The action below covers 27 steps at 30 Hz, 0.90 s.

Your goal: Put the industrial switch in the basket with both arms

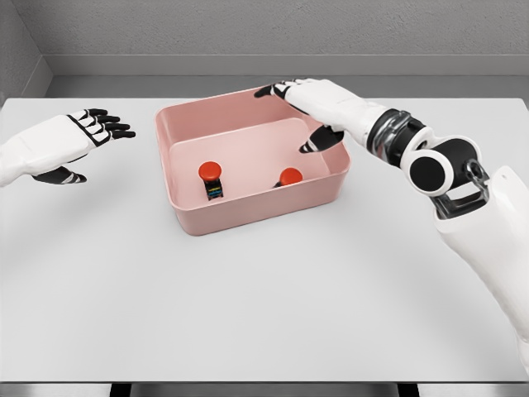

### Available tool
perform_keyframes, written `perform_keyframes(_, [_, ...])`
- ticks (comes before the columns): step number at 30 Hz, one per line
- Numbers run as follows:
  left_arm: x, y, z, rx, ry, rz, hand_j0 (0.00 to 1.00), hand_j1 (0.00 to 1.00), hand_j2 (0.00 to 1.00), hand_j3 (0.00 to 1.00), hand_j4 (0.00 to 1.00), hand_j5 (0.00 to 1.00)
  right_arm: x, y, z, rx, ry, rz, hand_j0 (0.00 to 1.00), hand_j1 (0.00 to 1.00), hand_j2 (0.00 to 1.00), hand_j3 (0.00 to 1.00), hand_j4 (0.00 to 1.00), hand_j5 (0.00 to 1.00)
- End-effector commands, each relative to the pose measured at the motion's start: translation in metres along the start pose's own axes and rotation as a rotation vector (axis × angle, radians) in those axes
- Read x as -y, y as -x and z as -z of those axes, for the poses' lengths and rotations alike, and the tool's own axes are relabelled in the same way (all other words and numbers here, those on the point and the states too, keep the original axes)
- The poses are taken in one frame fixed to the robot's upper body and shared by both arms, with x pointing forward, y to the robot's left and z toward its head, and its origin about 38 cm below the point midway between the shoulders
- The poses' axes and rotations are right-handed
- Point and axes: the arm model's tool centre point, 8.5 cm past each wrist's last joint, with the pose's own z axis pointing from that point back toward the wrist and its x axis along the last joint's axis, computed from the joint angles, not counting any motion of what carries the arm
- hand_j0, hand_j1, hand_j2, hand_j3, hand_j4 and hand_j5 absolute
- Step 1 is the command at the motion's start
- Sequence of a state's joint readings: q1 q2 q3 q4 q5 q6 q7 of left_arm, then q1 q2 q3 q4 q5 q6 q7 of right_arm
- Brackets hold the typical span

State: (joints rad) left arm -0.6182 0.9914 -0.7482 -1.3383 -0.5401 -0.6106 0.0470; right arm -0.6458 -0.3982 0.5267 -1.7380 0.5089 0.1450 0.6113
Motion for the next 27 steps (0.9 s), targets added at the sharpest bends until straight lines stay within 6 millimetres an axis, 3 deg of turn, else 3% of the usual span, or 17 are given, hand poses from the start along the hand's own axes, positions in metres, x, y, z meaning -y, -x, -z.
perform_keyframes(1, [-0.001, 0.001, -0.001, -0.002, -0.004, -0.004, 1.00, 1.00, 1.00, 1.00, 1.00, 1.00, 0.002, 0.004, -0.002, -0.010, 0.004, -0.003, 1.00, 1.00, 1.00, 1.00, 1.00, 1.00])
perform_keyframes(6, [-0.001, 0.001, -0.001, -0.002, -0.004, -0.004, 1.00, 1.00, 1.00, 1.00, 1.00, 1.00, 0.024, 0.026, -0.021, -0.061, 0.058, 0.002, 1.00, 1.00, 1.00, 1.00, 1.00, 1.00])
perform_keyframes(8, [-0.001, 0.000, 0.000, 0.000, -0.003, -0.004, 1.00, 1.00, 1.00, 1.00, 1.00, 1.00, 0.039, 0.044, -0.037, -0.109, 0.100, 0.006, 1.00, 1.00, 1.00, 1.00, 1.00, 1.00])
perform_keyframes(11, [-0.001, -0.001, 0.000, 0.003, -0.005, -0.009, 1.00, 1.00, 1.00, 1.00, 1.00, 1.00, 0.042, 0.056, -0.047, -0.139, 0.113, 0.009, 1.00, 1.00, 1.00, 1.00, 1.00, 1.00])
perform_keyframes(13, [0.000, -0.001, 0.000, 0.003, -0.003, -0.007, 1.00, 1.00, 1.00, 1.00, 1.00, 1.00, 0.040, 0.073, -0.063, -0.185, 0.120, 0.021, 1.00, 1.00, 1.00, 1.00, 1.00, 1.00])
perform_keyframes(19, [0.004, -0.003, 0.000, 0.006, 0.005, -0.014, 1.00, 1.00, 1.00, 1.00, 1.00, 1.00, 0.009, 0.112, -0.105, -0.264, 0.103, 0.055, 1.00, 1.00, 1.00, 1.00, 1.00, 1.00])
perform_keyframes(23, [0.004, -0.004, 0.000, 0.010, 0.004, -0.014, 1.00, 1.00, 1.00, 1.00, 1.00, 1.00, -0.013, 0.128, -0.135, -0.261, 0.080, 0.029, 1.00, 1.00, 1.00, 1.00, 1.00, 1.00])
perform_keyframes(27, [0.004, -0.004, 0.000, 0.010, 0.004, -0.014, 1.00, 1.00, 1.00, 1.00, 1.00, 1.00, -0.021, 0.133, -0.157, -0.224, 0.081, -0.021, 1.00, 1.00, 1.00, 1.00, 1.00, 1.00])
